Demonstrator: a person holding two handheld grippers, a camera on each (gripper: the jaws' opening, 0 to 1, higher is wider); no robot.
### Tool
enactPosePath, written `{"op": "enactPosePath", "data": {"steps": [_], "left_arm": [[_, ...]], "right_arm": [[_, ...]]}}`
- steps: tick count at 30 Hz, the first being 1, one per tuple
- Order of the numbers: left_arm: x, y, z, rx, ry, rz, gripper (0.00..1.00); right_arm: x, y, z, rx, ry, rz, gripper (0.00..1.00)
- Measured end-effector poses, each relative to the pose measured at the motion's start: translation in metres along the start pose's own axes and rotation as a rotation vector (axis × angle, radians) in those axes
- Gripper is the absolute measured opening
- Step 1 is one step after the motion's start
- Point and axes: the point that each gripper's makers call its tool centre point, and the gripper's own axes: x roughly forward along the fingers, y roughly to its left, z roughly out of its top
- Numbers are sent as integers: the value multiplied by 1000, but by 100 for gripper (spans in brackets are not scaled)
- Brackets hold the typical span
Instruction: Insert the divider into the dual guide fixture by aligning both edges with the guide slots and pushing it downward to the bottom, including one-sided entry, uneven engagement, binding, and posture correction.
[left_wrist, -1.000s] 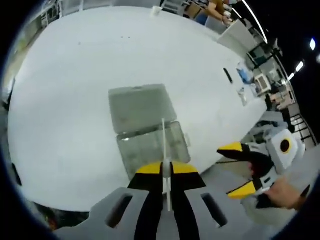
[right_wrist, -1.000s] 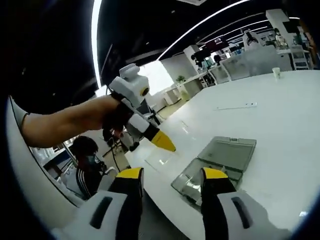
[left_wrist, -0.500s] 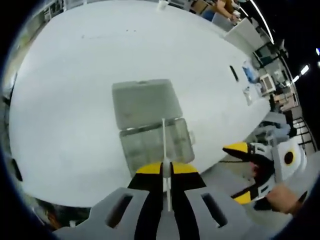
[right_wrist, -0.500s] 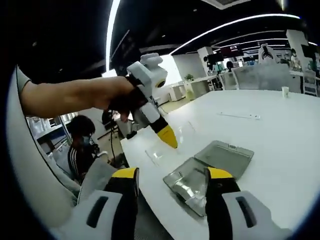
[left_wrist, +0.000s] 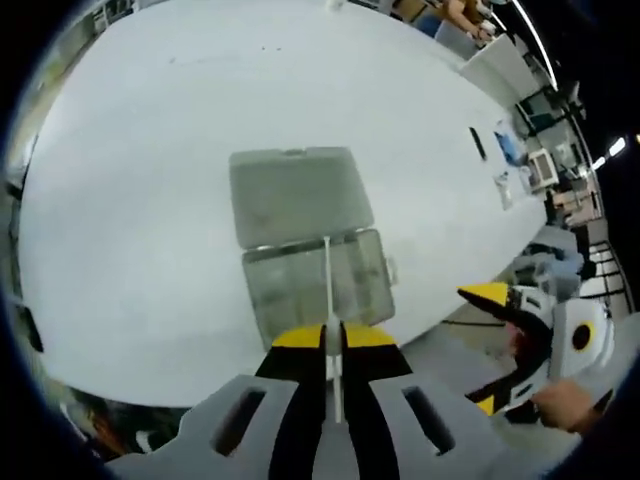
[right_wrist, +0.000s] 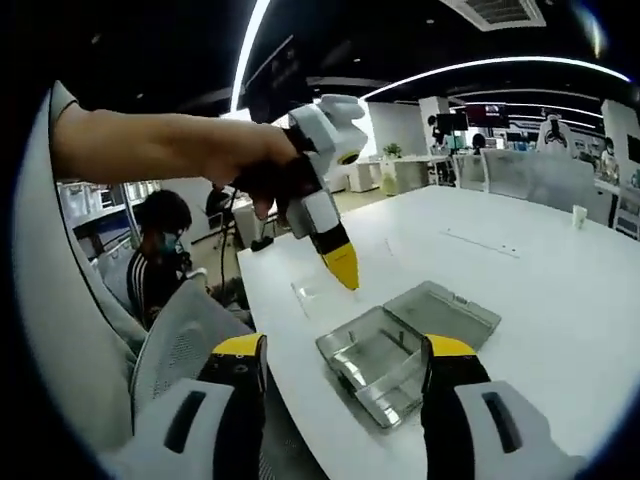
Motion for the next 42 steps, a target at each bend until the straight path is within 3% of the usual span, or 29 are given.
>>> {"op": "enactPosePath", "data": {"steps": [13, 42], "left_arm": [[3, 6, -2, -26, 18, 25, 1], [24, 14, -14, -90, 64, 55, 1]], "right_arm": [[1, 5, -5, -80, 27, 15, 63], [6, 9, -18, -162, 82, 44, 67]]}}
